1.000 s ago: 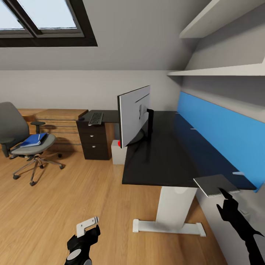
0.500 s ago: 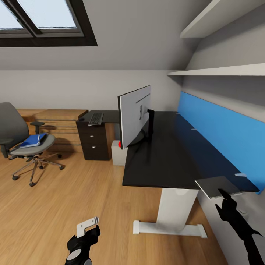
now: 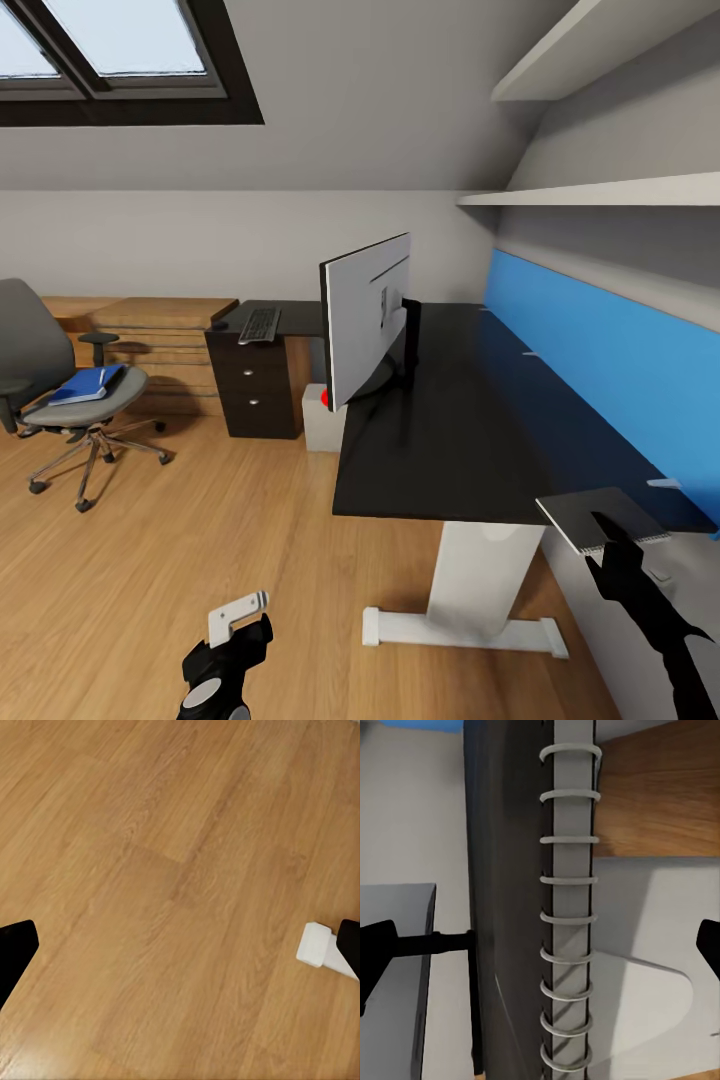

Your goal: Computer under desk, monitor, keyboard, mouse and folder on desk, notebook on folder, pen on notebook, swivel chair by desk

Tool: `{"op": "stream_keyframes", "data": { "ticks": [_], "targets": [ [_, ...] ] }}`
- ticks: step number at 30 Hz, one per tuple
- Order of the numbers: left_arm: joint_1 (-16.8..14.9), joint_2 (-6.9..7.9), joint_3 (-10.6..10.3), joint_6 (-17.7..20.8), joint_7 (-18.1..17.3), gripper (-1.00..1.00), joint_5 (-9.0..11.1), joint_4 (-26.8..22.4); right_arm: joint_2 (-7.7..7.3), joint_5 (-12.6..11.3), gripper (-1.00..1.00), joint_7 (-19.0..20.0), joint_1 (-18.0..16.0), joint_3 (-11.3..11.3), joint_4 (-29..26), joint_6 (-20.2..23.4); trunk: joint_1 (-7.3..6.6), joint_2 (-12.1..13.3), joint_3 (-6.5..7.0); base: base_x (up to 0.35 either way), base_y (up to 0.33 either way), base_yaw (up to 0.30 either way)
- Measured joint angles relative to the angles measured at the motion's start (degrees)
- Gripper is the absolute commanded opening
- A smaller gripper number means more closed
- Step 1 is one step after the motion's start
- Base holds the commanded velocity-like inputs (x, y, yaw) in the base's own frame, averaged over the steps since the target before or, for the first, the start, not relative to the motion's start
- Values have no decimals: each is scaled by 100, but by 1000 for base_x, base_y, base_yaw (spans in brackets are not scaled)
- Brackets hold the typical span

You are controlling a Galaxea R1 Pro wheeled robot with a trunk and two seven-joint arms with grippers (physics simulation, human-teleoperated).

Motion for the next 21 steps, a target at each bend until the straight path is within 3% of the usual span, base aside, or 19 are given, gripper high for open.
{"op": "stream_keyframes", "data": {
  "ticks": [21],
  "targets": [
    [0, 0, -3, 0, 0, 100, 0, 21, -5, 0, 100, 0, 0, 0, -2, 3, 0, 0, 0, 37, 0, 0]
  ]
}}
